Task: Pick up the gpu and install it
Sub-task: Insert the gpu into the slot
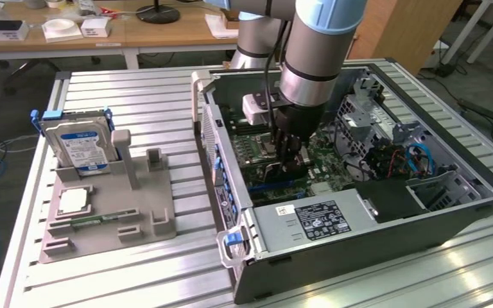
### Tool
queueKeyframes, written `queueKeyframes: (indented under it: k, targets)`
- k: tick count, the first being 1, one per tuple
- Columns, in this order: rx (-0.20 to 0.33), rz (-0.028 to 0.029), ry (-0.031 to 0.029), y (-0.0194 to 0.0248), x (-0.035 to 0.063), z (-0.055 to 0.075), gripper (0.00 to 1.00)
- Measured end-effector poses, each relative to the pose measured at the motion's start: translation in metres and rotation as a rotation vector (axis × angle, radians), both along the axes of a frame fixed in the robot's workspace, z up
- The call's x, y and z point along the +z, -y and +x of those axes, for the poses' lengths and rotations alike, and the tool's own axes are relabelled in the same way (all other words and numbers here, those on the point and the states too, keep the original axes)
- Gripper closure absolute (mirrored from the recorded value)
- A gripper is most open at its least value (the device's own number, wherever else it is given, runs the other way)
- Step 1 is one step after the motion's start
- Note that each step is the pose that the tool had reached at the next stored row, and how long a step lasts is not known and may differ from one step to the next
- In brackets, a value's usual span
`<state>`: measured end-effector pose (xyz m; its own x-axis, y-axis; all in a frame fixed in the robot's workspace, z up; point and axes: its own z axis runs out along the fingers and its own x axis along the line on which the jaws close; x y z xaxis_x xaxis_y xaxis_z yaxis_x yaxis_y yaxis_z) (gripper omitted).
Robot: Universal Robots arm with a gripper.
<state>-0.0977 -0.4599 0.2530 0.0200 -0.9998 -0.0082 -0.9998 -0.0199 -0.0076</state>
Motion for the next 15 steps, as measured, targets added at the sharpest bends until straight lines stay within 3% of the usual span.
queueKeyframes:
  k: [15]
  targets:
    - [0.0,0.0003,-0.0002,-0.0042,-0.0024,0.0001,0.74]
